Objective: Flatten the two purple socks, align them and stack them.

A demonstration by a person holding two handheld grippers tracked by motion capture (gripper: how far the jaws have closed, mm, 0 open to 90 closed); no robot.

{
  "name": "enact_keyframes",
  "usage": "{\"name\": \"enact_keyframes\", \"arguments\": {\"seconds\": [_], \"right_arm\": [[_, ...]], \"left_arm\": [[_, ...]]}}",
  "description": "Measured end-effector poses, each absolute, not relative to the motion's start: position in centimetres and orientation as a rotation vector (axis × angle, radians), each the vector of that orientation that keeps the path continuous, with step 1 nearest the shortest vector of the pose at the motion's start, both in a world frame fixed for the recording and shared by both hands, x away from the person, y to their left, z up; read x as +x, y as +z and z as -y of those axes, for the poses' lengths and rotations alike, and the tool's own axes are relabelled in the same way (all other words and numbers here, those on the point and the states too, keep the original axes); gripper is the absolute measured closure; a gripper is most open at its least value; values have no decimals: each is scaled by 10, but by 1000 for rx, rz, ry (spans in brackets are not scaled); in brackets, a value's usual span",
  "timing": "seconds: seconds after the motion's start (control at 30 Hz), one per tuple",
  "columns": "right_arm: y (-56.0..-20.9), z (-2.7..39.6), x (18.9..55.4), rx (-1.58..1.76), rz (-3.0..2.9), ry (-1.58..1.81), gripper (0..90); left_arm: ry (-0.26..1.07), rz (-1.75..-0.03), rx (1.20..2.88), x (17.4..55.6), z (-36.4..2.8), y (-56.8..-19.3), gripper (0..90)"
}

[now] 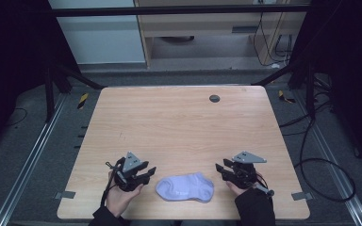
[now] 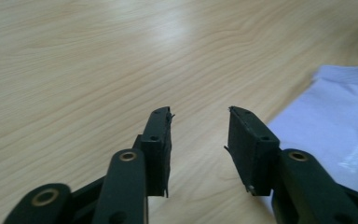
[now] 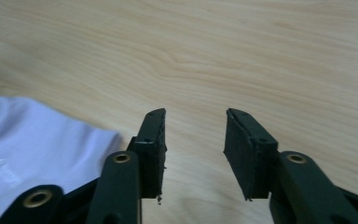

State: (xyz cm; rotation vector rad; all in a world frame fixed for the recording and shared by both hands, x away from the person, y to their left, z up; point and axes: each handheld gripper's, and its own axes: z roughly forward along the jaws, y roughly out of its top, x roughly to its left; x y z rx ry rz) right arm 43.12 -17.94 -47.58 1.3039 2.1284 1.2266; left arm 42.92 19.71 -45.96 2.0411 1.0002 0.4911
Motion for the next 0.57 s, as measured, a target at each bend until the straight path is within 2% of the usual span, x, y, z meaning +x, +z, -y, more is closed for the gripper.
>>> {"name": "enact_keyframes", "arguments": {"seconds": [0.27,0.57], "right_arm": [[-480,212,445,1356,-2019,1182,403],[-487,238,452,1405,-1960,1125,277]], "left_arm": [[517,-1071,2010,441,-233,-467,406],[577,-1160,1953,452,-268,-473,309]]}}
